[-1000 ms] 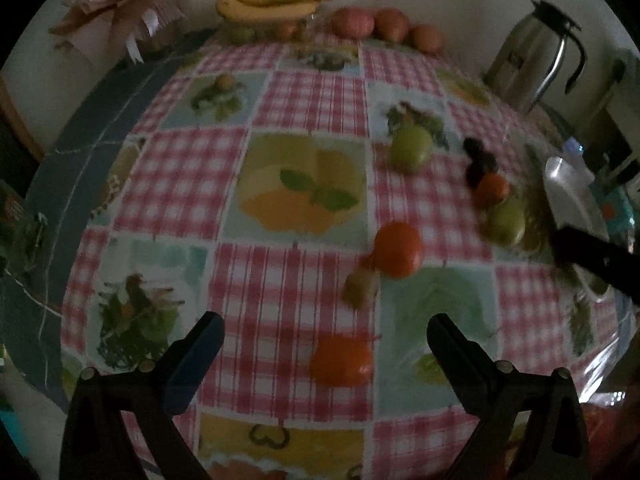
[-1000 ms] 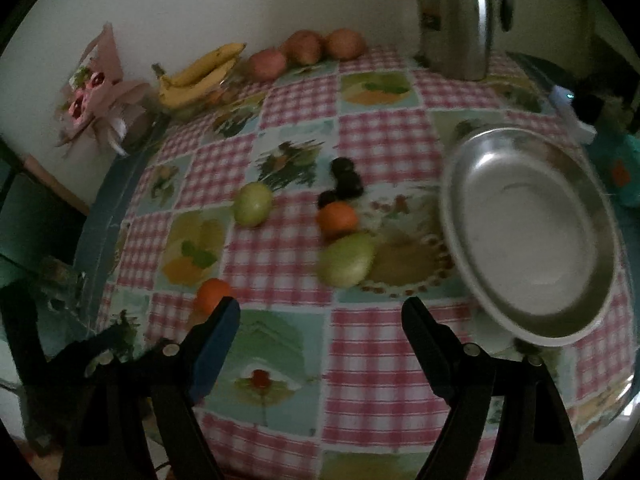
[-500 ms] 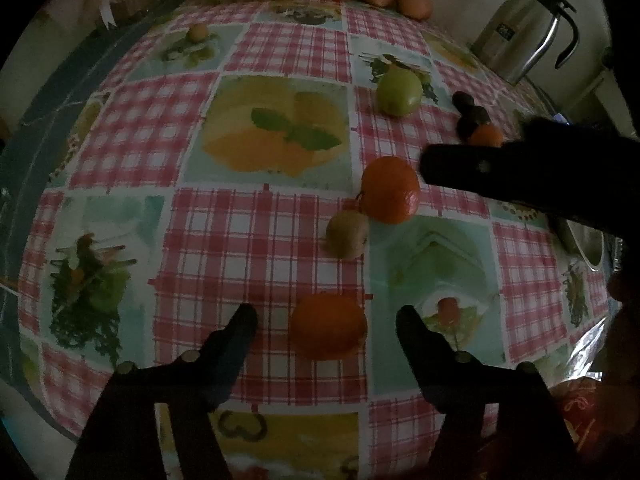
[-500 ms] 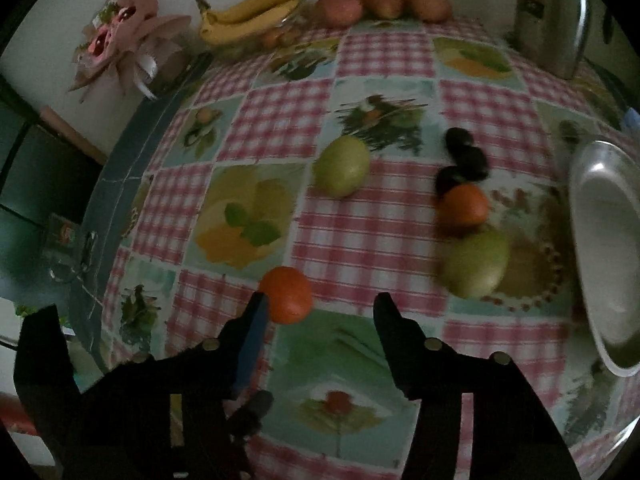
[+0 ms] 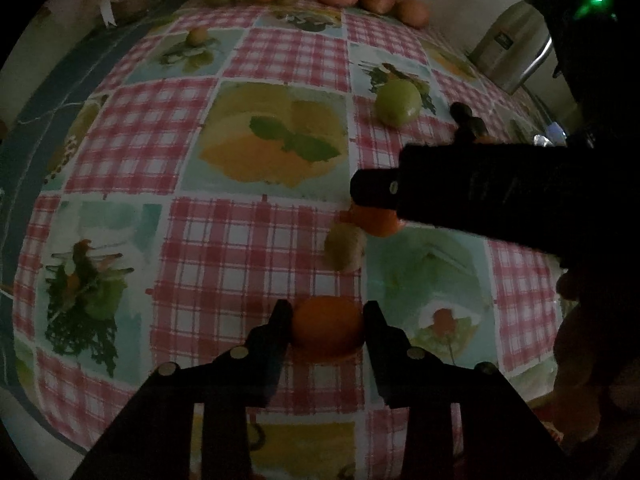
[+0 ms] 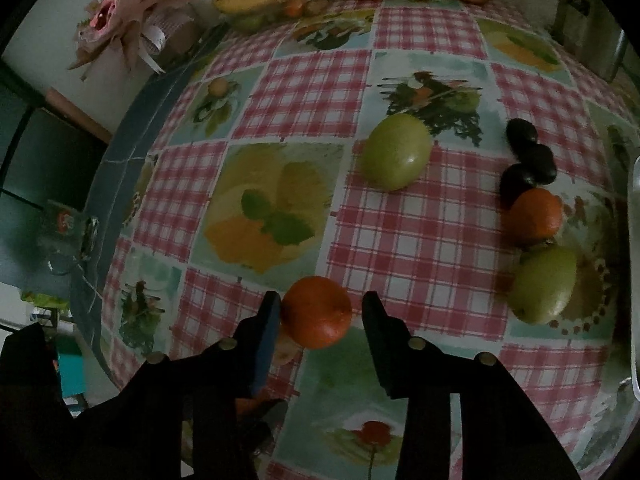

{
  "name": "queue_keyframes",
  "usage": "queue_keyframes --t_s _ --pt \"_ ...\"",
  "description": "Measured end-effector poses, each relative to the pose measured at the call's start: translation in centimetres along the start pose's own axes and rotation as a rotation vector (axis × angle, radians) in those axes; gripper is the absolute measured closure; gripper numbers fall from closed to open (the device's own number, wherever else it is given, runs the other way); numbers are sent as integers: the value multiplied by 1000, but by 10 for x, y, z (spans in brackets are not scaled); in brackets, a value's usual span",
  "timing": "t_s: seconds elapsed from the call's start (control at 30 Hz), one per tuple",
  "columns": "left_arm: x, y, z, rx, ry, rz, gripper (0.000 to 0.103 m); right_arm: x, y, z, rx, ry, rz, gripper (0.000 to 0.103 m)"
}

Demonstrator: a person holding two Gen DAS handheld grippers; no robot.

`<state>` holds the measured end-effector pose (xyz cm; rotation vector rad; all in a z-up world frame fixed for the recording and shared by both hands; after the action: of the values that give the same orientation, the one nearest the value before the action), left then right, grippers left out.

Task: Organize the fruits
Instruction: 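Grasp an orange with the left tool while the right tool grasps another orange, then carry the held oranges with both tools over the steel bowl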

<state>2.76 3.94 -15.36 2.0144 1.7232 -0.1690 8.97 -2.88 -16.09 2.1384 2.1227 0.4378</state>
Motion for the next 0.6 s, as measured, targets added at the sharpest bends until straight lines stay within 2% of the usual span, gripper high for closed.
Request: queue_keyframes --t_s 0.33,0.6 --pt "14 17 -15 -40 25 -66 64 3 -1 4 24 42 15 63" --pt "13 41 -40 -91 58 -126 64 -15 10 -25 -38 73 78 63"
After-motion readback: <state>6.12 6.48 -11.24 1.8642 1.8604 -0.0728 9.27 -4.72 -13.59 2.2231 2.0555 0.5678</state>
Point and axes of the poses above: each gripper's, at about its wrist camera, not at the fingertips, and z roughly the way its jaws point, x to its left, y to its top, the point moved 8 cm from there along z, roughly the way its jaws point, and after that the axes turned 11 degrees about -y, right-handed, at the moved point
